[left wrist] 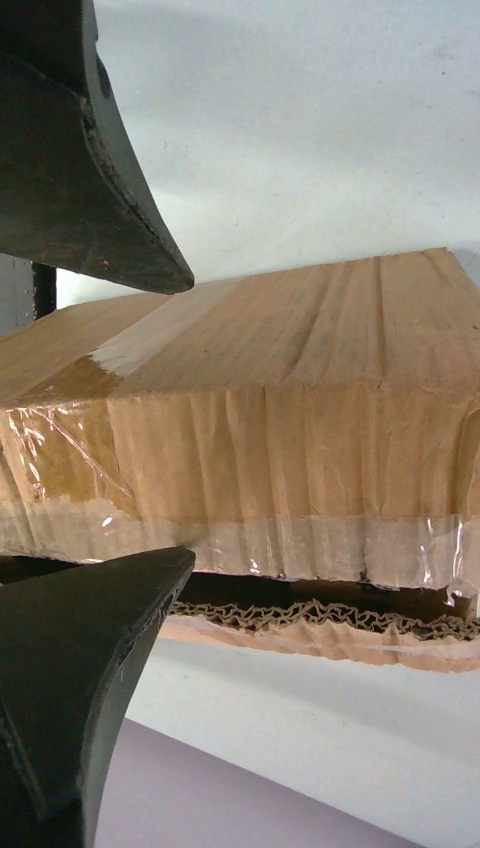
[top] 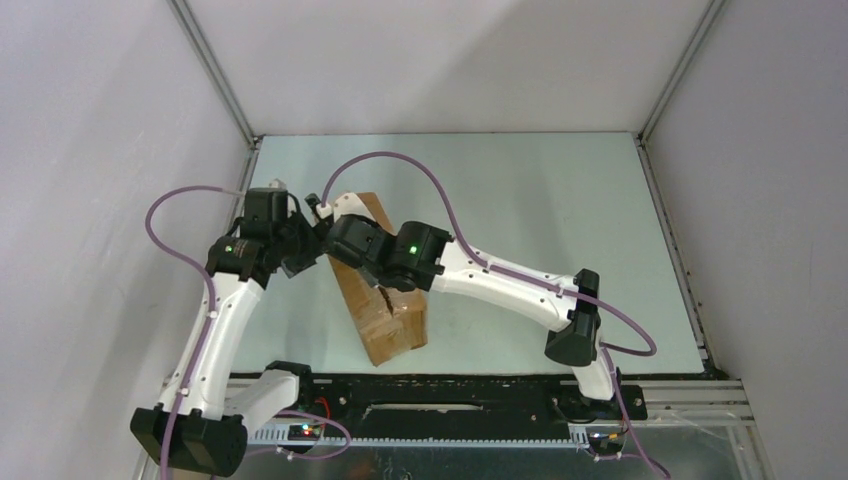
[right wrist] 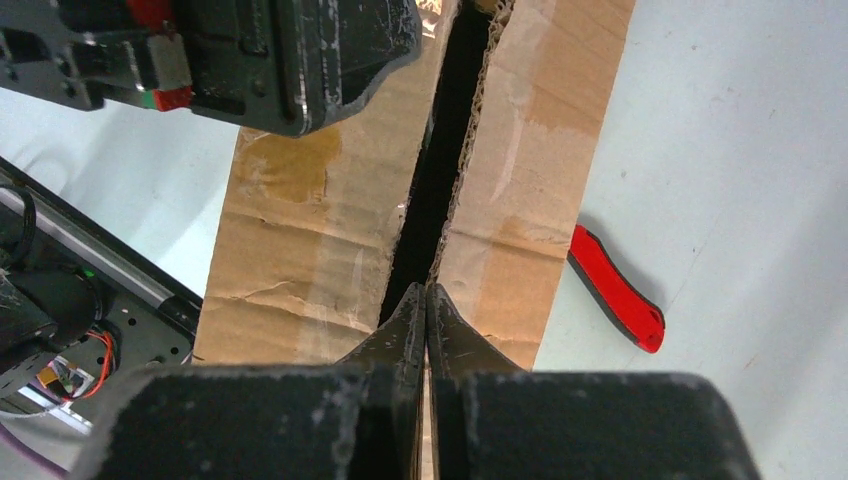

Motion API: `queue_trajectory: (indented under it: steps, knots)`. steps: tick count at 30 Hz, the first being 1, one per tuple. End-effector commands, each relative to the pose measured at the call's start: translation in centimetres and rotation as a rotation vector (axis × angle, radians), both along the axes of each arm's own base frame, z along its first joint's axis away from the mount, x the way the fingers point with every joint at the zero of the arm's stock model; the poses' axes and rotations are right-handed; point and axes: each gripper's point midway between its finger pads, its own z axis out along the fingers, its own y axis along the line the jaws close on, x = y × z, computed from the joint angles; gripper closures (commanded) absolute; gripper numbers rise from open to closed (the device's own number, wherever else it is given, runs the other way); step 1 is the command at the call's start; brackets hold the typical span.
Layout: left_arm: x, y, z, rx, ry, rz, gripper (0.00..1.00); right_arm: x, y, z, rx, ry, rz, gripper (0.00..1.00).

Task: Unpack the express box
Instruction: Open the express box at the center of the board.

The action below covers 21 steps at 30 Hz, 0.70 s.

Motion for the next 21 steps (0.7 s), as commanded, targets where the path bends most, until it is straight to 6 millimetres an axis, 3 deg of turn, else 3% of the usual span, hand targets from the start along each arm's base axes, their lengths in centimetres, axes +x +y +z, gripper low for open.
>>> queue_trajectory:
  steps: [1, 5, 9, 21]
  knots:
    - [-0.1, -0.6, 0.6, -0.044, 0.011, 0.006, 0.00, 0.3, 0.5, 3.1, 0.086, -0.056, -0.022, 1.00]
    - [0.1, -0.9, 0.6, -0.060, 0.030, 0.027, 0.00, 0.1, 0.6, 3.9, 0.107, -0.074, -0.018, 1.00]
    - [0.3, -2.0, 1.1, -0.066, 0.045, 0.004, 0.00, 0.0, 0.7, 3.8, 0.103, -0.077, -0.017, 1.00]
    - [0.3, -2.6, 1.2, -0.042, 0.104, 0.008, 0.00, 0.0, 0.8, 4.3, 0.132, -0.090, -0.010, 1.00]
